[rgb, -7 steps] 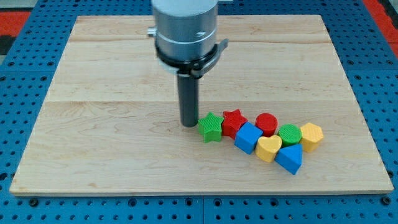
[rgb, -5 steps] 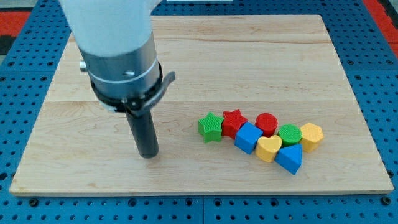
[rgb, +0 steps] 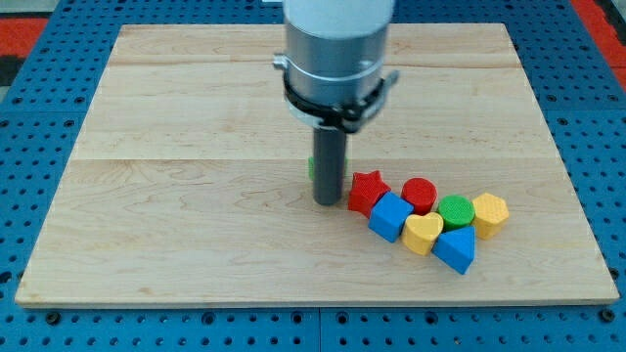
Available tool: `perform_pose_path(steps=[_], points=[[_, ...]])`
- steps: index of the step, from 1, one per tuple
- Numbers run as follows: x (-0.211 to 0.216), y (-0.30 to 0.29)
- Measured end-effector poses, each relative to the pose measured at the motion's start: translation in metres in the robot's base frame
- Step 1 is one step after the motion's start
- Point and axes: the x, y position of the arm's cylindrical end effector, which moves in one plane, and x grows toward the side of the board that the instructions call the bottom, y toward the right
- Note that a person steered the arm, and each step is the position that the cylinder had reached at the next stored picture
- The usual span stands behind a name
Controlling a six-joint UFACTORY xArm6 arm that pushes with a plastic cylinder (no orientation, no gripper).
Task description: Slide the green star towards top right
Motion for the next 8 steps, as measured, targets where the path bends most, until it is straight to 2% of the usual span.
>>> perform_pose_path(steps=[1,3,4,6,7,8], points=[[-0.030,-0.028],[-0.084,0.008],[-0.090,0.032],[-0.041,0.032],[-0.039,0.066],[-0.074,0.109]])
